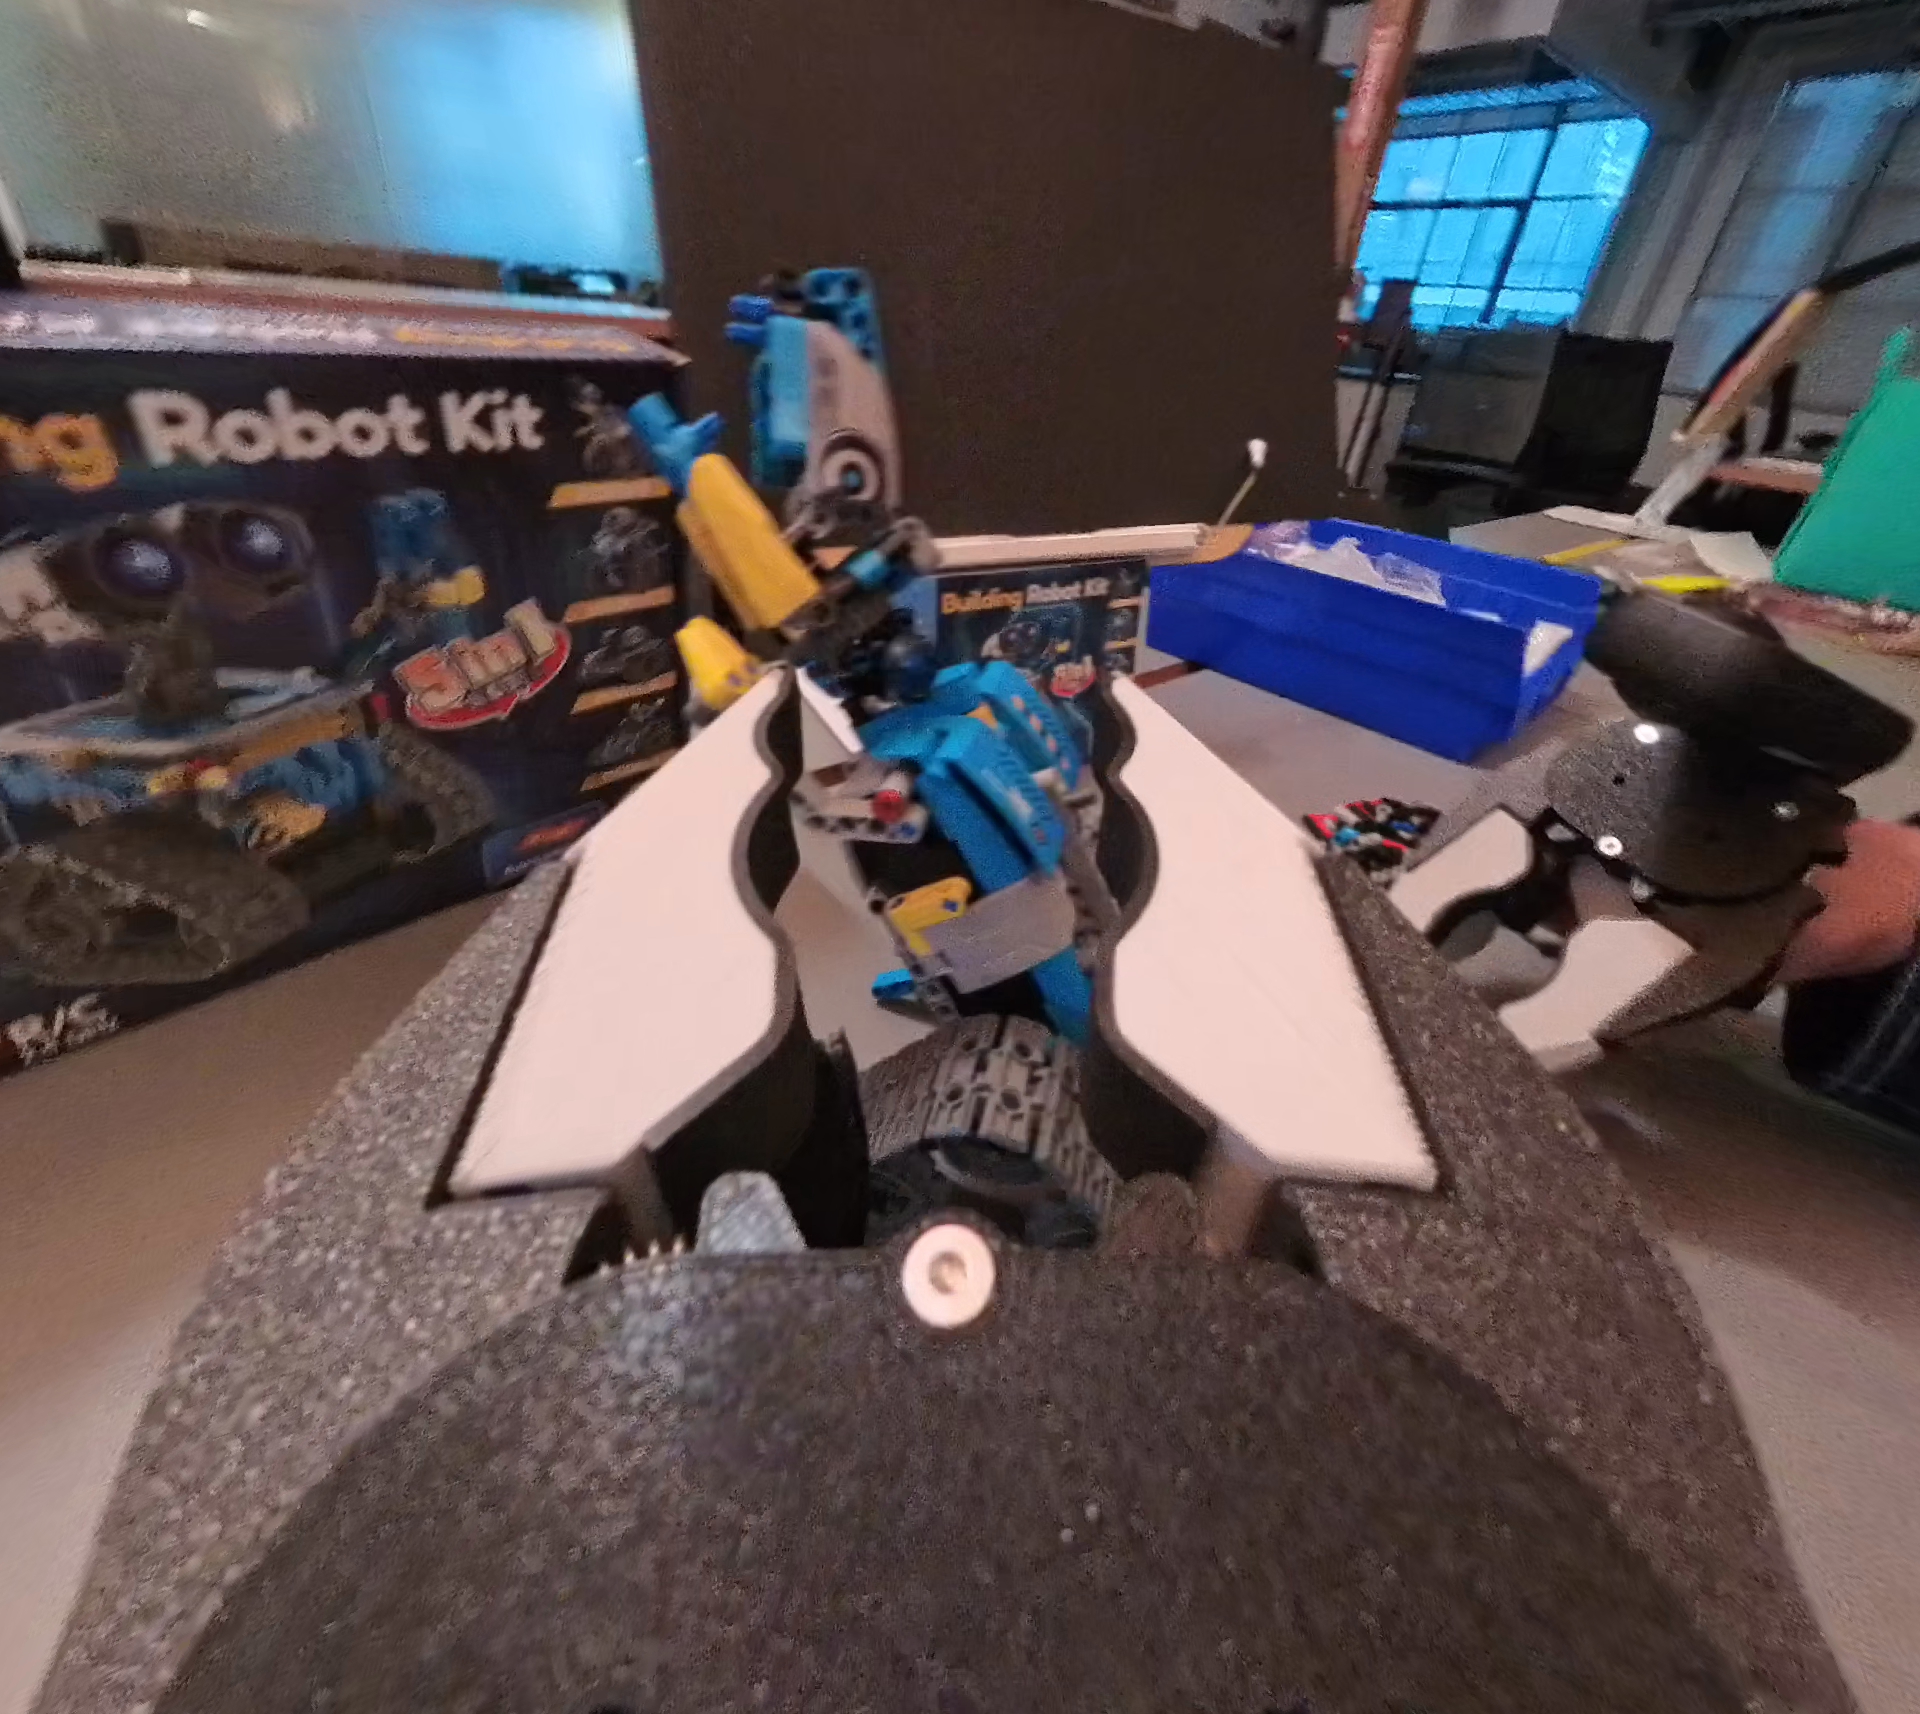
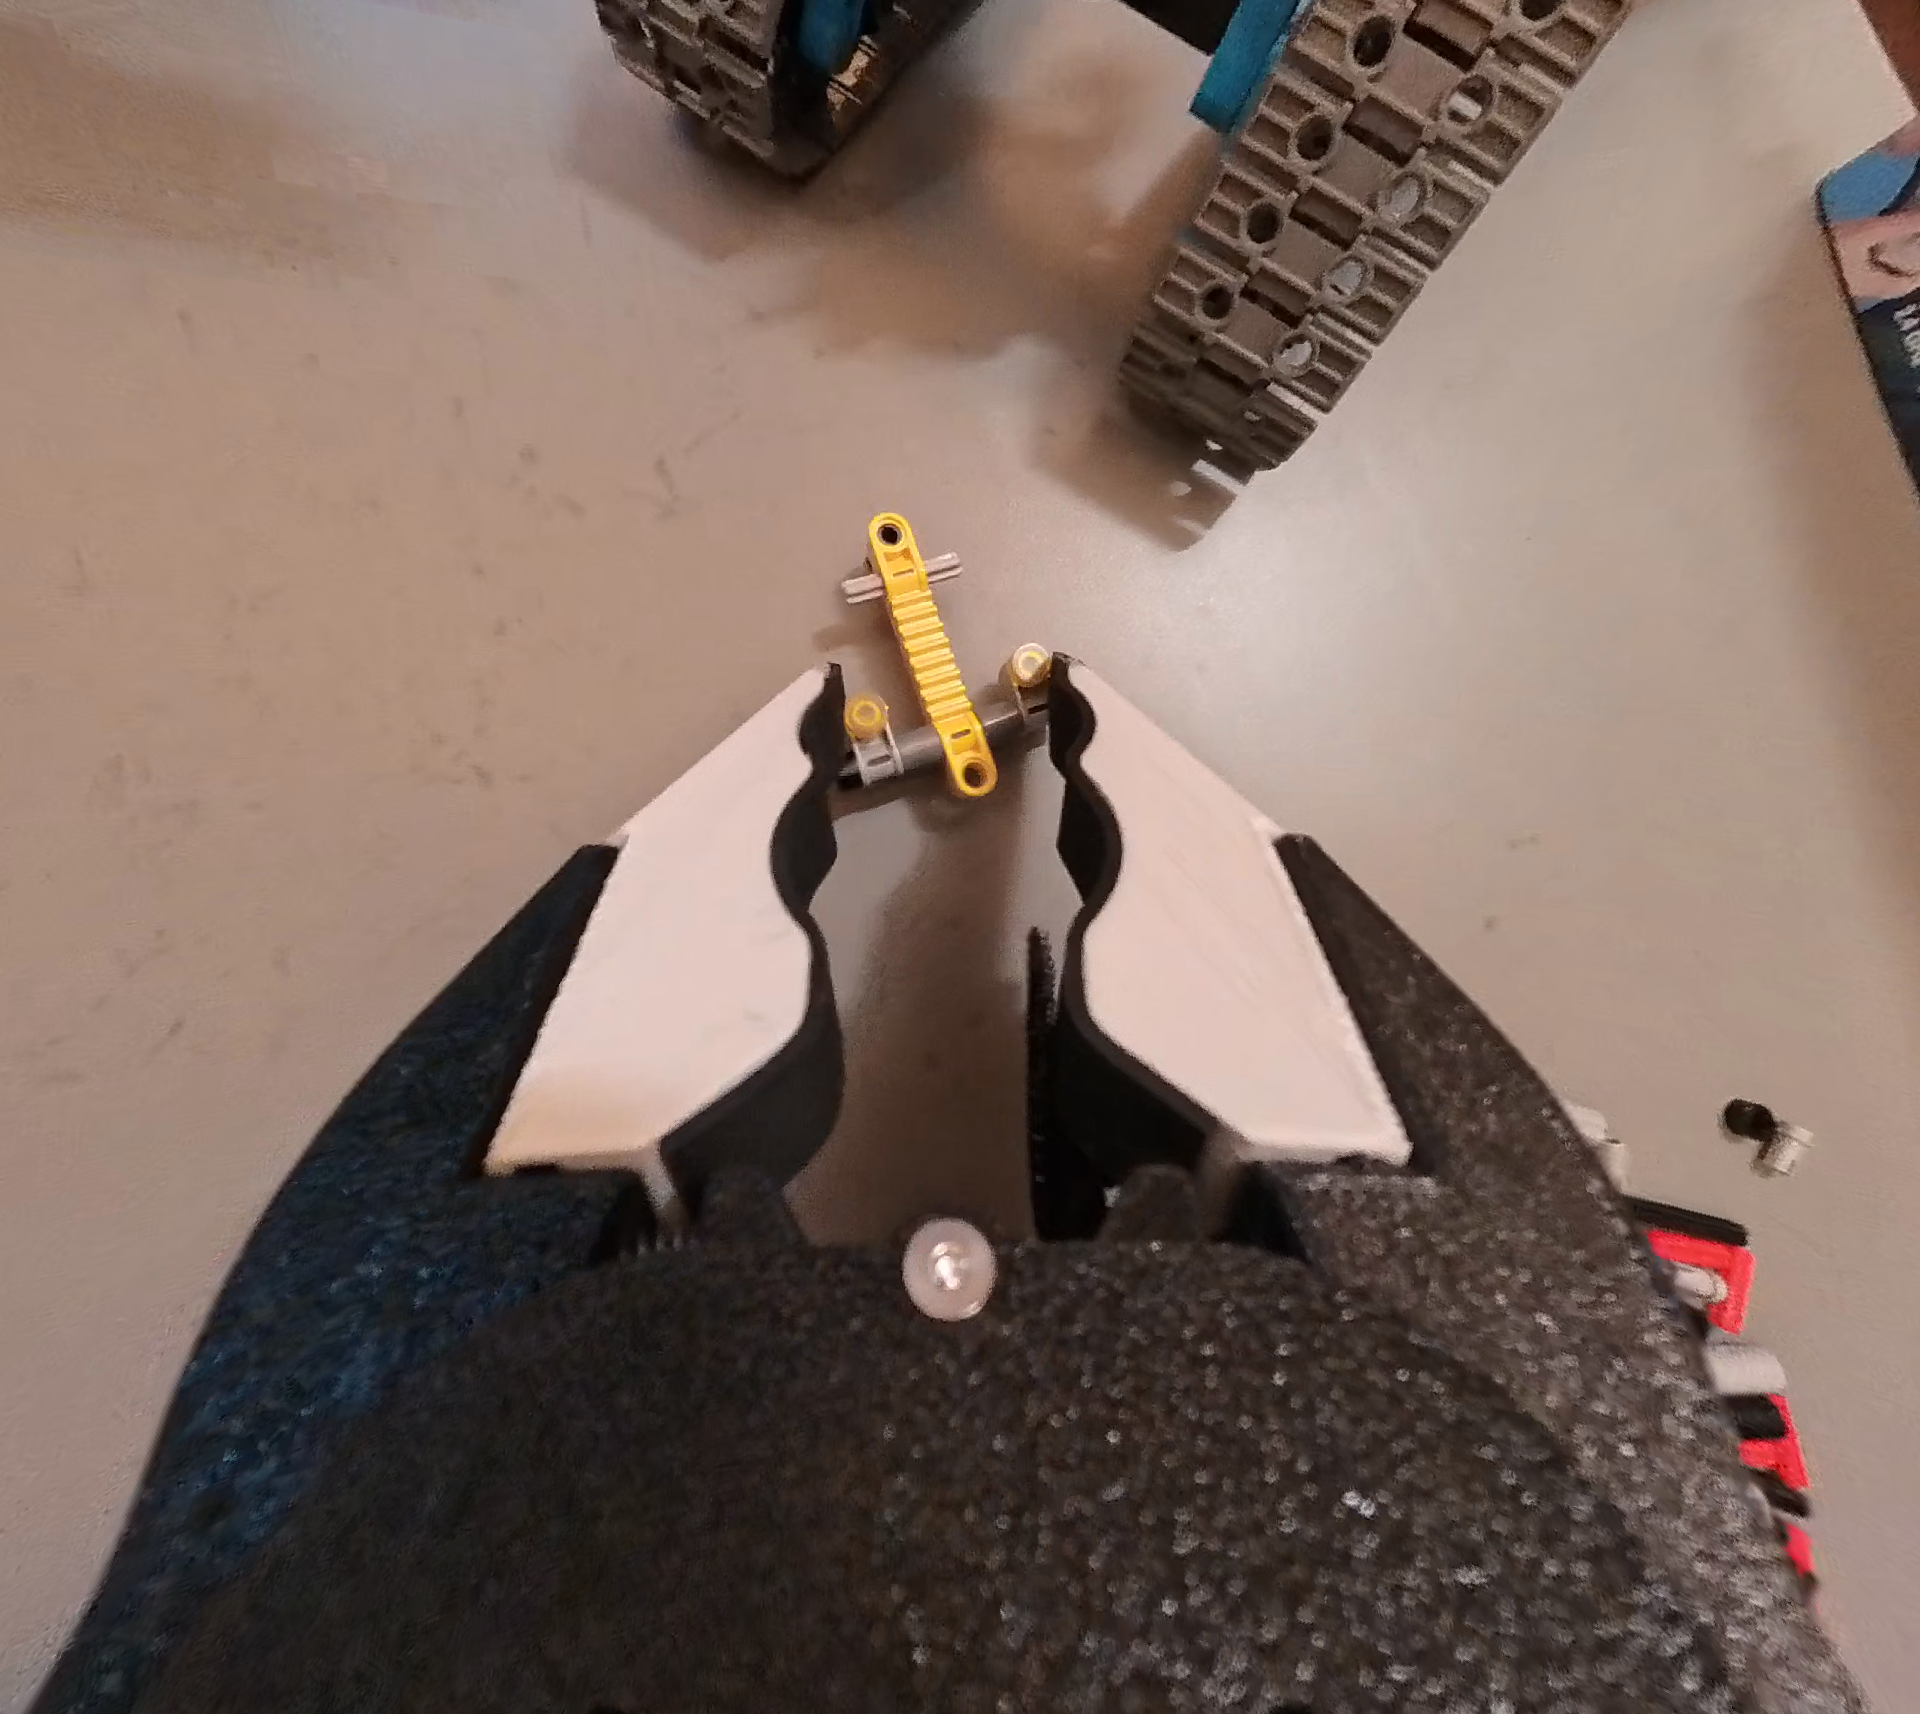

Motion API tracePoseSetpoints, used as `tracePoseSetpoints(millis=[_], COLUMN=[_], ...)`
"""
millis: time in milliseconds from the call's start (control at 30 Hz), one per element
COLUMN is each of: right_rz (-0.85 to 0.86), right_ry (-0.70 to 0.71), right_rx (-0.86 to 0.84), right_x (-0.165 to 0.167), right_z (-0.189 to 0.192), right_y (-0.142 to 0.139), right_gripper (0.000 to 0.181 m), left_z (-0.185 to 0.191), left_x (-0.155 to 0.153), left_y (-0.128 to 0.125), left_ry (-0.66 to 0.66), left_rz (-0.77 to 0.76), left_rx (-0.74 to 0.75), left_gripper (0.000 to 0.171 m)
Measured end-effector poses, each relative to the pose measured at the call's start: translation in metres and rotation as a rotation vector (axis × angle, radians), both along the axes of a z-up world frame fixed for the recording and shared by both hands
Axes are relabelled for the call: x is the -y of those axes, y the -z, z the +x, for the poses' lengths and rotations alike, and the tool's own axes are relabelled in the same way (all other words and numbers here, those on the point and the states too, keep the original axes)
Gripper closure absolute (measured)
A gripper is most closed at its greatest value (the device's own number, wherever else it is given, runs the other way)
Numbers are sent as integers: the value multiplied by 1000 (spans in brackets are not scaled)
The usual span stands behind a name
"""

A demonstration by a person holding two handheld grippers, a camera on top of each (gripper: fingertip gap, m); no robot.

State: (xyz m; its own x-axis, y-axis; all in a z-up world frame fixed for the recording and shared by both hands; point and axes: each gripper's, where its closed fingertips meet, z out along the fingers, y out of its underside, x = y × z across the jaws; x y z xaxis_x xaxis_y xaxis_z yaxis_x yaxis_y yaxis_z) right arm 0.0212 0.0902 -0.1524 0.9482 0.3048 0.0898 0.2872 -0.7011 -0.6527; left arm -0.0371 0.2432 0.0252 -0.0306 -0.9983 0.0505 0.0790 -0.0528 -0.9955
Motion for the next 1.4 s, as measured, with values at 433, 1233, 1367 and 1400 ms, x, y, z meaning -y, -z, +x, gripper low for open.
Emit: tracePoseSetpoints(millis=[433, 1233, 1367, 1400], right_rz=[537, 635, 466, 435], right_ry=[-88, -261, -318, -315], right_rx=[-345, -237, -159, -135], right_x=[-10, 4, 8, 8], right_z=[-33, -73, -84, -84], right_y=[-130, -151, -124, -118], right_gripper=[144, 145, 150, 150], left_z=[9, -19, -22, -22], left_x=[127, 154, 164, 165], left_y=[57, 40, 52, 55], left_ry=[530, 679, 732, 727], left_rz=[109, 240, 291, 312], left_rx=[-248, -130, -167, -178], left_gripper=[130, 165, 165, 165])
